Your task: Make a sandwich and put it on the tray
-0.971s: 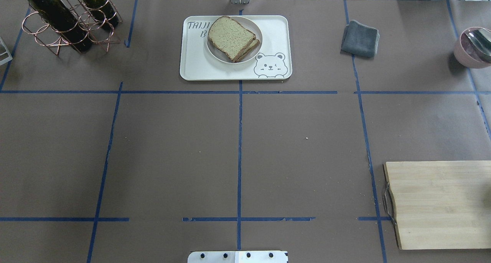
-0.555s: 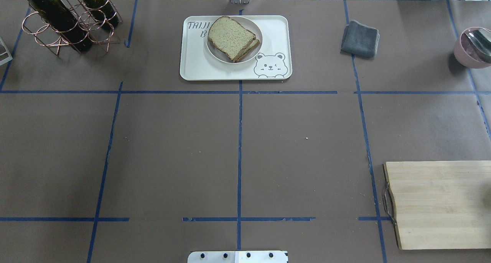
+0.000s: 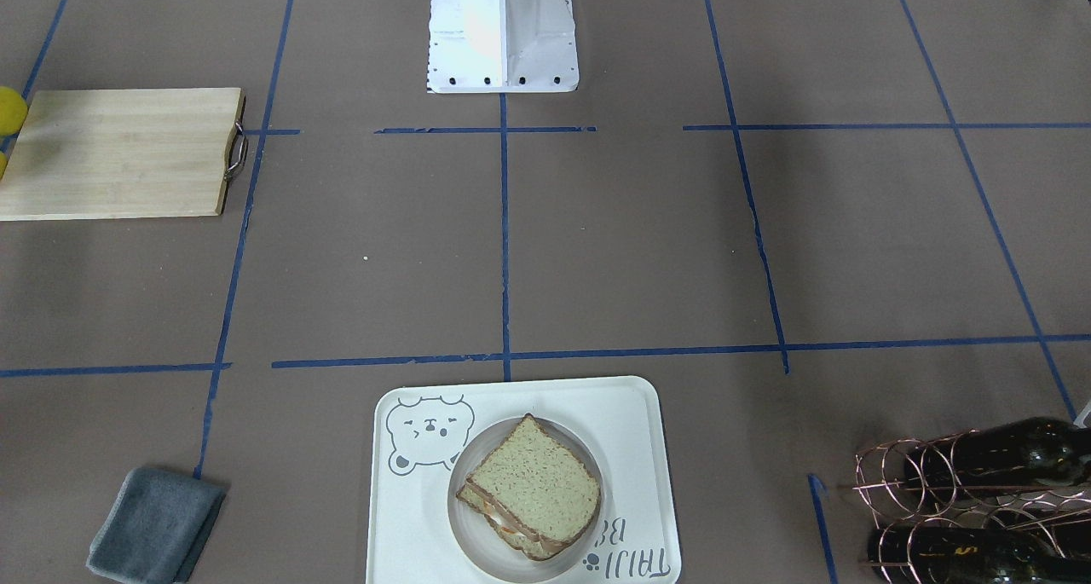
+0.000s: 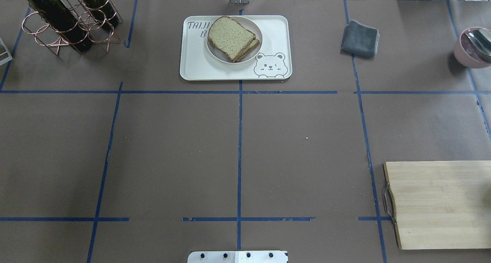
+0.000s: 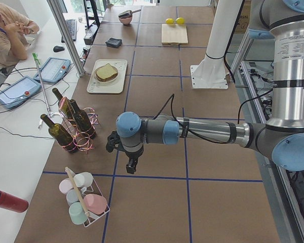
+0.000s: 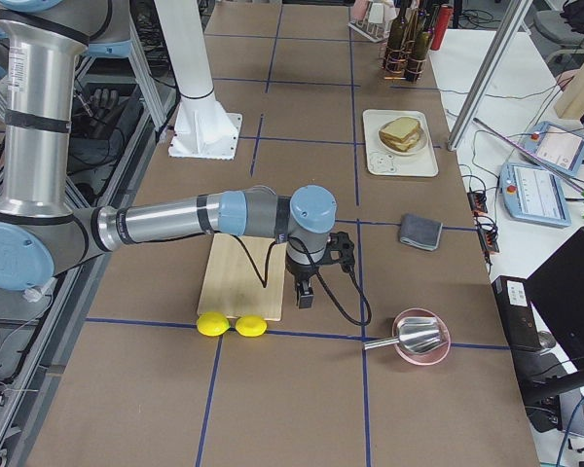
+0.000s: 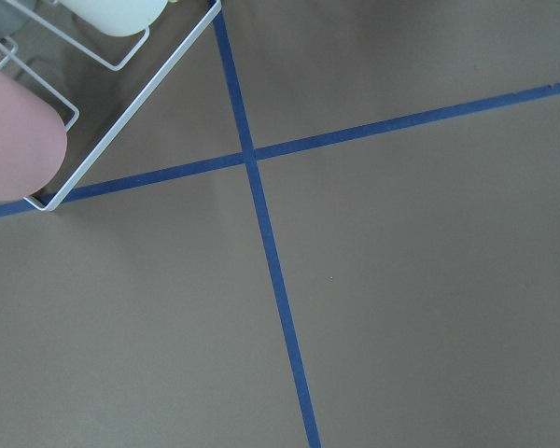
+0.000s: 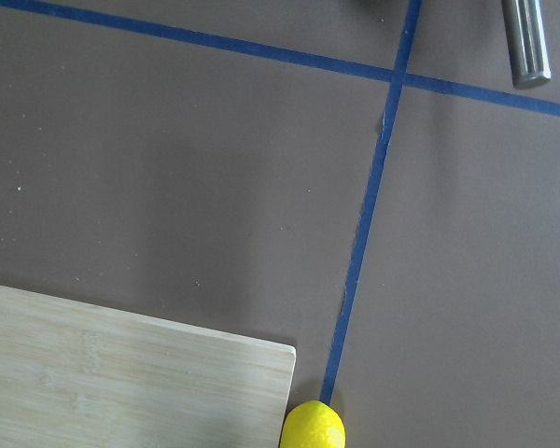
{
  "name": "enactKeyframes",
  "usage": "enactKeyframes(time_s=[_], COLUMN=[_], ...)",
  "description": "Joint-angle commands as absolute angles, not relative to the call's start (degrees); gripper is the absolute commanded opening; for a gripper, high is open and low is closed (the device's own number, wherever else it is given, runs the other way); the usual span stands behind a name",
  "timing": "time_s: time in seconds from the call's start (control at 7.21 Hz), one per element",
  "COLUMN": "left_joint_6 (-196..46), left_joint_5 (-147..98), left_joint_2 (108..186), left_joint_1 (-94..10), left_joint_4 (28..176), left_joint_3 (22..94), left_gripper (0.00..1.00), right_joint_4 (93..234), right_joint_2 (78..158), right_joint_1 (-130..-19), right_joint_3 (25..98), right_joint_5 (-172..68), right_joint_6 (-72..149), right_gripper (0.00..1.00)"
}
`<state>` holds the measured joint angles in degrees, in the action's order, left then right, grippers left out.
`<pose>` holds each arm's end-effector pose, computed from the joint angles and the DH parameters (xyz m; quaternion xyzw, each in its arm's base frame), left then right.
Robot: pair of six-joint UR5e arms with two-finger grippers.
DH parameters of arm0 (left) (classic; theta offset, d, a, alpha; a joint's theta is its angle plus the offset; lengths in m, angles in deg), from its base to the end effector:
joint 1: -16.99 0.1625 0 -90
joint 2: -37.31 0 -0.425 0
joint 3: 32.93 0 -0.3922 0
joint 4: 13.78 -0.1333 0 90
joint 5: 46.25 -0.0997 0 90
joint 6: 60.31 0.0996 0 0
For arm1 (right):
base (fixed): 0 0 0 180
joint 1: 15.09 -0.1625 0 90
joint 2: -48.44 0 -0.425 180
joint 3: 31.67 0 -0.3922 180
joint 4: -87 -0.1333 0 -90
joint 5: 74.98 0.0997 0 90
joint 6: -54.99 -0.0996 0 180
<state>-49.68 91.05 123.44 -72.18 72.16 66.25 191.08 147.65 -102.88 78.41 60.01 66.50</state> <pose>-0.0534 -0.4638 0.6156 0.0442 0.3988 0.0958 0.9109 0.0469 -0.4149 0.5840 0.0052 -0.3833 -0.0997 0.9182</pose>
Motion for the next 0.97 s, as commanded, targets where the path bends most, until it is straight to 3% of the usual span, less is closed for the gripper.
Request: enactKeyframes(time_s=[0.0,0.83], left_joint_6=[-49.94,-49.85], left_joint_5=[89.12,89.01], left_joint_2=[123.26,123.17], left_joint_1=[-72.74,-72.49], left_joint_4=[70.51,69.89], left_joint_3=[67.17,66.30], left_gripper=[1.00,1.00], right_joint_4=[191.06,190.98], right_joint_2=[147.94,147.94], right_joint_1=[-102.81,-102.90], right_joint_3=[78.54,78.54], right_joint_5=[60.02,65.20], right_joint_6=[66.33,66.59], right_gripper=[1.00,1.00])
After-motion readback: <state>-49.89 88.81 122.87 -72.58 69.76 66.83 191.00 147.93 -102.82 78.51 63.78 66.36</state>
